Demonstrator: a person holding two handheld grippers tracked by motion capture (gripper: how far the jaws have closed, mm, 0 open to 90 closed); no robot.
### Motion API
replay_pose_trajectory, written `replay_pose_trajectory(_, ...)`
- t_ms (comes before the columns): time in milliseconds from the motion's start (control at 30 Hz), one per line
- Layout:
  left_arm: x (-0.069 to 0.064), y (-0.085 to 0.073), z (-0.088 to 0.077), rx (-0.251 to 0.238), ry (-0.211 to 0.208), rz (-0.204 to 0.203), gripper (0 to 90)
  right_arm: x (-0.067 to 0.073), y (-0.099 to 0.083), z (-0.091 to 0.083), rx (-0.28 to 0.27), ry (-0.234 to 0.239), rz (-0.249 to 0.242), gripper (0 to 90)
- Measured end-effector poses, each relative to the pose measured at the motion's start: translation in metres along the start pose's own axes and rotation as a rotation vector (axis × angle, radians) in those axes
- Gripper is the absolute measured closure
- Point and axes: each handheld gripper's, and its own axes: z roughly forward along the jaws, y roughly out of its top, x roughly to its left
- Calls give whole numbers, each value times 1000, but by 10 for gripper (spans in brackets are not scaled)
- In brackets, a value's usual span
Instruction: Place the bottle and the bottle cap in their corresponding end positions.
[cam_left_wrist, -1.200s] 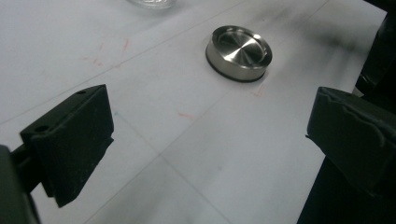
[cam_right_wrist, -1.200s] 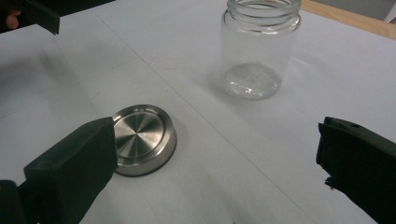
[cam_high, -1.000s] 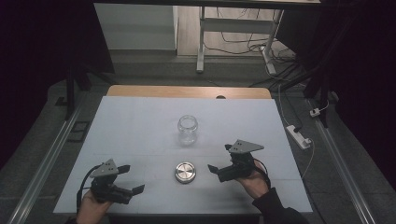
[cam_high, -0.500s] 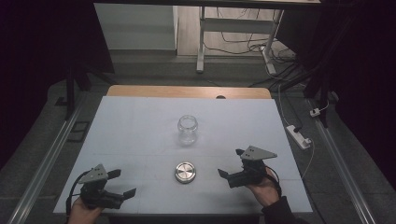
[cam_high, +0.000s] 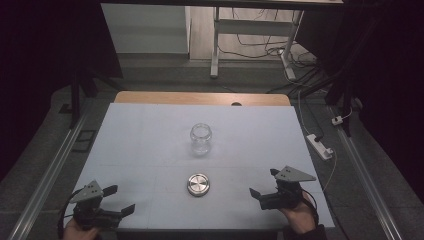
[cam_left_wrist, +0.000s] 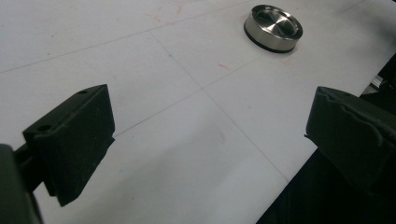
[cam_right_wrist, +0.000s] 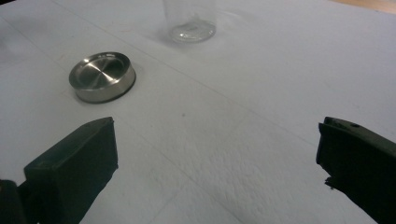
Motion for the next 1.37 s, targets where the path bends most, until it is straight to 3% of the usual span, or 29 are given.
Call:
replay_pose_trajectory(367,6,-9,-10,-9,32,-29,22,-6,-18,-19,13,-42,47,0)
replay_pose_trajectory(733,8,-17,-17,5,70,-45,24,-8,-29,-28,52,-73,53,0)
replay_pose_trajectory(1033,4,-18,-17,61,100,-31,23,-10,-37,-31,97,-79,83,0)
replay_pose_trajectory(1367,5,-18,-15,88,95,-39,23,-12,-39,-33,112,-86,110,0)
